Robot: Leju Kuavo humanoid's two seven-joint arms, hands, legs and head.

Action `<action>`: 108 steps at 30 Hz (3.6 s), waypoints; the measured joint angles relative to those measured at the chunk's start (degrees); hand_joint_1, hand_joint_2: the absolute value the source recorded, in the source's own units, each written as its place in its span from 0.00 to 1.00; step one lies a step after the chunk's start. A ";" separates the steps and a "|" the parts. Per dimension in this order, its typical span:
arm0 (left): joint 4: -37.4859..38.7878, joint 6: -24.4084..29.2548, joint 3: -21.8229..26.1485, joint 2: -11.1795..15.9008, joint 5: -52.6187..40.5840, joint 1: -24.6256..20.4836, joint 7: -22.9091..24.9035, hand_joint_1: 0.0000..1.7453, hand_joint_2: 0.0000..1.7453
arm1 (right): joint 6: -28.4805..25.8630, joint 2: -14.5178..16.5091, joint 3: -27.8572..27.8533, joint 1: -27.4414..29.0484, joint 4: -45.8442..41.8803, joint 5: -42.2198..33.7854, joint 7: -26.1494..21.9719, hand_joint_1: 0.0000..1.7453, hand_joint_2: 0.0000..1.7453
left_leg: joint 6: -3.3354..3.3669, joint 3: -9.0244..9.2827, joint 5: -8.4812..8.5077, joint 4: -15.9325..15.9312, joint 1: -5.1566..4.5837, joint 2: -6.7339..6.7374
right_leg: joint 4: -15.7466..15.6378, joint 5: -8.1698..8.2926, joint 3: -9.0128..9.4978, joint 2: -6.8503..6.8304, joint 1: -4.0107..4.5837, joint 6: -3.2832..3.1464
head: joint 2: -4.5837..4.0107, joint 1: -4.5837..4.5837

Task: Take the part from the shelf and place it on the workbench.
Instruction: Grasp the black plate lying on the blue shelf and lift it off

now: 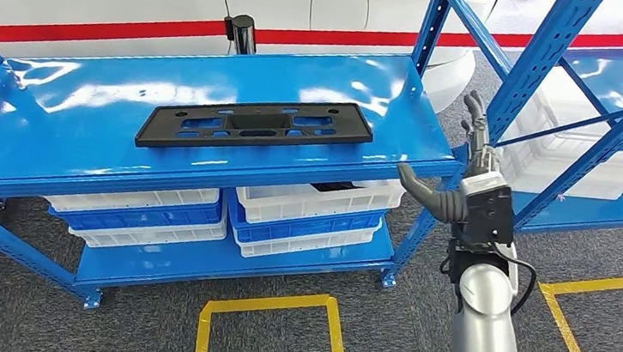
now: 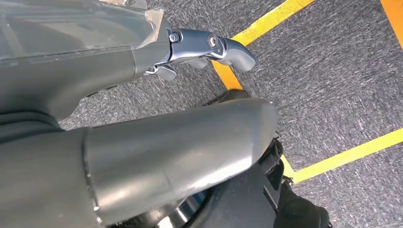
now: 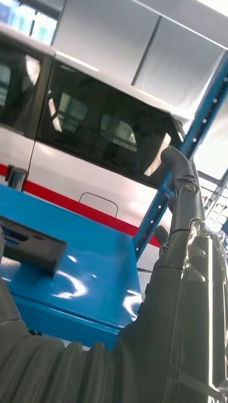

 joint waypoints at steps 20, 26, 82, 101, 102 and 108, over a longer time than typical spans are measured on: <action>-0.03 -0.01 1.72 2.40 -5.01 -0.28 2.02 0.00 0.00 | -2.57 -5.44 22.40 -4.90 -0.62 36.50 9.36 0.00 1.00 | -0.01 -0.01 0.02 0.00 0.00 0.00 | 0.02 0.00 -0.01 0.00 0.01 0.00 | 0.00 0.00; -0.01 -0.01 3.15 3.14 -6.13 -0.22 2.41 0.00 0.00 | -2.62 -5.72 28.95 -6.61 -0.61 45.98 11.81 0.00 1.00 | -0.05 -0.05 0.04 -0.01 0.02 0.01 | 0.04 0.00 0.00 0.00 0.01 0.00 | 0.00 0.00; -1.67 0.01 11.03 1.55 -13.18 -0.11 4.87 0.00 0.00 | 4.49 -7.87 42.80 -17.93 9.30 40.62 9.26 0.00 1.00 | 2.16 -3.69 2.42 1.04 -0.52 0.23 | 1.73 -0.75 -1.25 0.66 0.53 -1.31 | 0.00 -0.24; -1.67 -0.11 11.46 1.75 -14.18 1.09 3.28 0.00 0.00 | 4.09 -8.70 44.15 -18.19 9.35 37.11 7.52 0.00 0.00 | -1.66 -6.28 -2.39 8.00 0.94 0.31 | 0.23 0.07 -0.36 -0.01 -0.44 -1.89 | 0.00 -0.34; -1.67 -0.10 11.46 1.78 -14.22 1.15 3.24 0.00 0.00 | 3.83 -8.74 44.28 -18.10 9.35 37.10 7.18 0.00 0.00 | -1.89 -8.38 -4.08 12.14 1.04 0.31 | 0.24 0.03 -0.32 -0.01 -0.41 -2.04 | 0.00 -0.36; -1.65 -0.08 11.46 1.98 -14.38 1.56 3.02 0.00 0.00 | 2.68 -9.06 44.86 -17.51 8.97 37.64 5.89 0.00 0.00 | -1.42 -5.93 1.96 4.75 1.11 0.25 | 0.27 -0.26 0.04 0.42 -0.18 -1.90 | 0.00 -0.36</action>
